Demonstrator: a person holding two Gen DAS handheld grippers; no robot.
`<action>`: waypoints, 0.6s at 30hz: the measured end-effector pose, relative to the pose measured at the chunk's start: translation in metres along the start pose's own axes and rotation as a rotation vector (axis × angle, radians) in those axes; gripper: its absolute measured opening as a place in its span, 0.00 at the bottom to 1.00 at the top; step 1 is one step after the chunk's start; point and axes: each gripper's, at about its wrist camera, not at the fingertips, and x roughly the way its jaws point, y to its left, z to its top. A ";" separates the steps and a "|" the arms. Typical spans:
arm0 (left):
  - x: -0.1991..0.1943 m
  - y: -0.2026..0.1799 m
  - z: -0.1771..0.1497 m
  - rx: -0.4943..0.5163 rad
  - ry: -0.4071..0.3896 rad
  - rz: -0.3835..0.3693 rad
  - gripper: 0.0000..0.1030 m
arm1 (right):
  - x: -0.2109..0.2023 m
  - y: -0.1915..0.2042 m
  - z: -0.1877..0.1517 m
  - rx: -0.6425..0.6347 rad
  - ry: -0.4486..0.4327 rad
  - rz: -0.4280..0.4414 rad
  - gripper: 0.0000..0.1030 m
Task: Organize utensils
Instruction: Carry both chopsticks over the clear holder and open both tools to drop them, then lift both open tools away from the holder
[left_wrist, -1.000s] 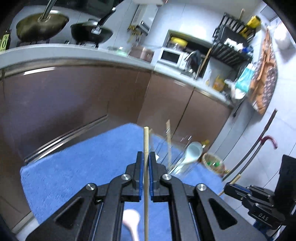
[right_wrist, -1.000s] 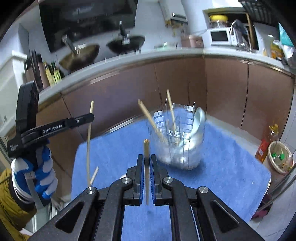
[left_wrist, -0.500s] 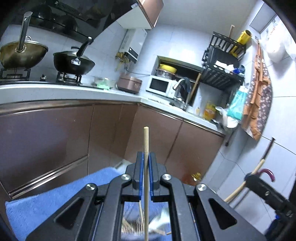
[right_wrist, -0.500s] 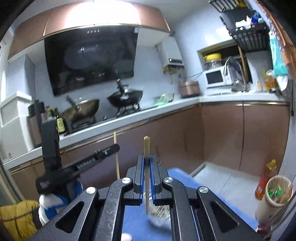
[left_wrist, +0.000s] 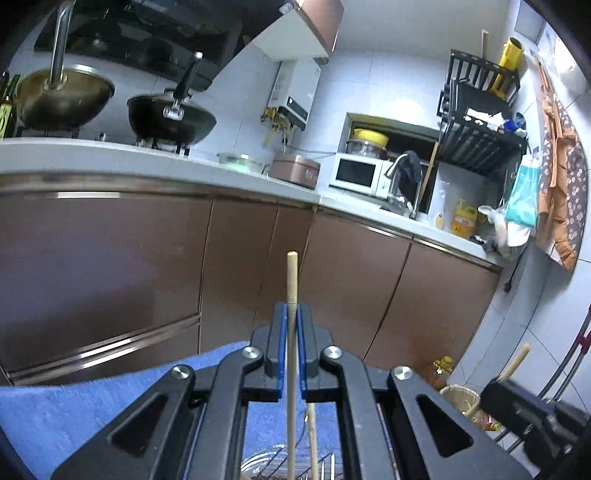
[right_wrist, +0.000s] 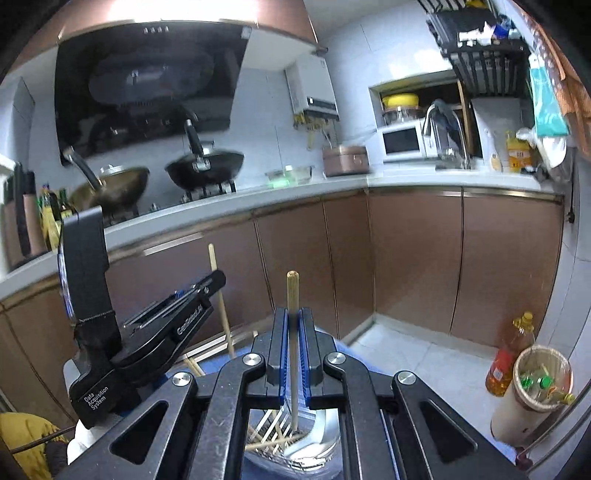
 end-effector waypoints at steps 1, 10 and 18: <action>0.001 0.001 -0.004 0.002 0.003 0.001 0.06 | 0.003 -0.001 -0.006 0.001 0.013 -0.007 0.06; -0.042 0.015 0.012 0.011 0.010 -0.038 0.46 | -0.035 -0.009 -0.002 0.031 -0.018 -0.029 0.31; -0.128 0.034 0.036 0.061 -0.005 -0.031 0.61 | -0.107 0.010 0.004 0.019 -0.075 -0.036 0.35</action>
